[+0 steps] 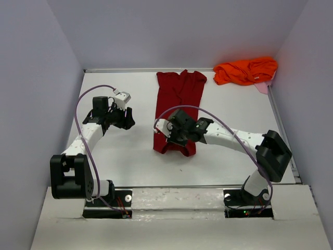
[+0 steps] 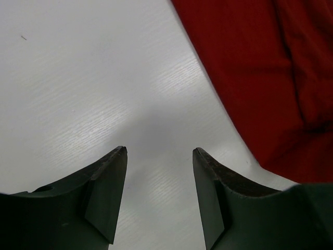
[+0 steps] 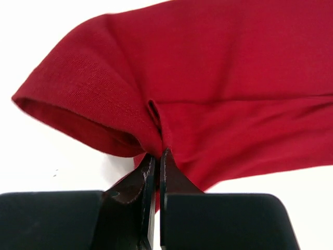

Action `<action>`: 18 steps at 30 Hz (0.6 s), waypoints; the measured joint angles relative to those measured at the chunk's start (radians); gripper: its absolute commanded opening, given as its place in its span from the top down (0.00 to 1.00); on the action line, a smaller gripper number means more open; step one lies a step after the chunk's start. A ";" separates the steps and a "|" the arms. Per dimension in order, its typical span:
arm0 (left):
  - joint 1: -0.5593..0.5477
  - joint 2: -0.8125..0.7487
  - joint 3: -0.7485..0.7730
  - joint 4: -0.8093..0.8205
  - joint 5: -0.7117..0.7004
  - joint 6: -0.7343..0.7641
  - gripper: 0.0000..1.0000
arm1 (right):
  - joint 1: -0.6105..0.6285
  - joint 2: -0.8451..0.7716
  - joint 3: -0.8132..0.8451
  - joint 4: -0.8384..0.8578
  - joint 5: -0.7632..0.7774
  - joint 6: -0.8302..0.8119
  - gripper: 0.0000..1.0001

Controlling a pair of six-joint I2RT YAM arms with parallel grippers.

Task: Fold and stack the t-shirts
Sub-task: Fold the rectangle-folded T-shirt at the center of the board.

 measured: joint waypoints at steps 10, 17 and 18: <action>0.000 0.000 0.000 -0.009 0.013 0.006 0.37 | -0.181 0.064 0.197 -0.003 0.000 -0.101 1.00; 0.000 0.000 0.000 -0.013 0.026 0.007 0.37 | -0.259 0.173 0.331 -0.009 0.001 -0.166 1.00; 0.000 0.000 0.000 -0.013 0.028 0.007 0.37 | -0.271 0.192 0.356 -0.014 0.001 -0.174 1.00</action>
